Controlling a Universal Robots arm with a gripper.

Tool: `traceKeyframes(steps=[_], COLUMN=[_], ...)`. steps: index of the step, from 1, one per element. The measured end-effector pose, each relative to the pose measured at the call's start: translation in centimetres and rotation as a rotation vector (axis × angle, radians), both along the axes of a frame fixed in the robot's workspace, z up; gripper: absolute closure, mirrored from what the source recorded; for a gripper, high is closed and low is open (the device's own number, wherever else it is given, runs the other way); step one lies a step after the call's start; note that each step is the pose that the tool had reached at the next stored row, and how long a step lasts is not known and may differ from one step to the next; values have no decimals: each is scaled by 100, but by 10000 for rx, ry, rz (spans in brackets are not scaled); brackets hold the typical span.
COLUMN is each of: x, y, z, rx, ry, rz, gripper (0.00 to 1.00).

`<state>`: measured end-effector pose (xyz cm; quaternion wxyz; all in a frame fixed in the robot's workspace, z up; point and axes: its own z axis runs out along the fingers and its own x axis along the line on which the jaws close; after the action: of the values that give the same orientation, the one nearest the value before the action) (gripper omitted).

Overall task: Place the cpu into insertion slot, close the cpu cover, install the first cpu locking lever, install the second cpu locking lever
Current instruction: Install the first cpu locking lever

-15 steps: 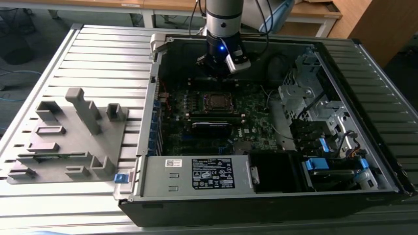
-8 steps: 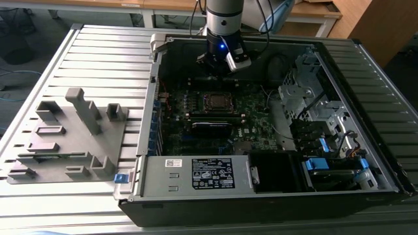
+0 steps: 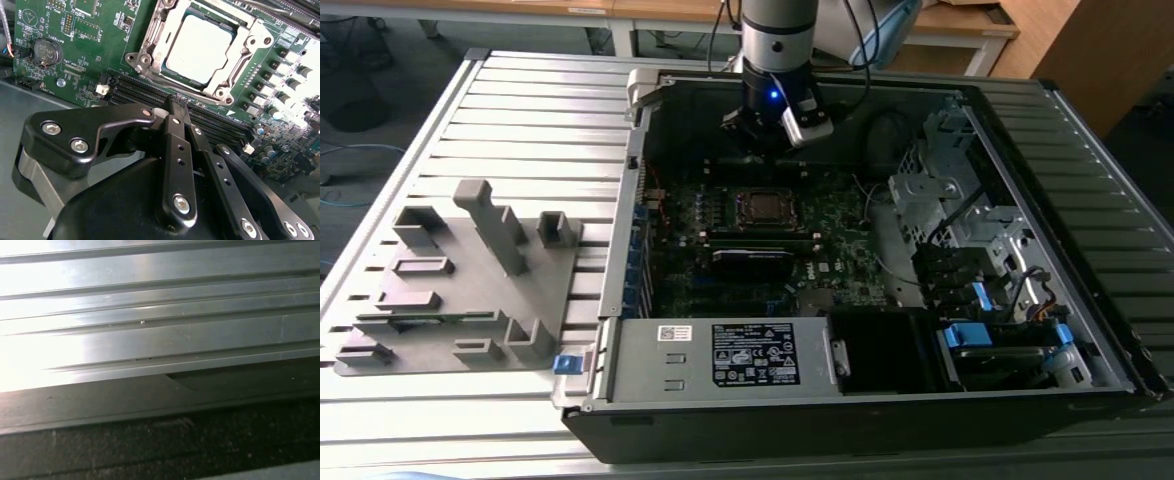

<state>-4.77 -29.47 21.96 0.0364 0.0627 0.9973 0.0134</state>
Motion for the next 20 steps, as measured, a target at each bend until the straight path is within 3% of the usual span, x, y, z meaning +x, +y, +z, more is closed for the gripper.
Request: traceKeyframes(steps=[13, 20], x=[0, 0], y=[-35, -81], z=[0, -1], rx=[1, 1], ry=[0, -1], rz=[0, -2], gripper=[89, 89])
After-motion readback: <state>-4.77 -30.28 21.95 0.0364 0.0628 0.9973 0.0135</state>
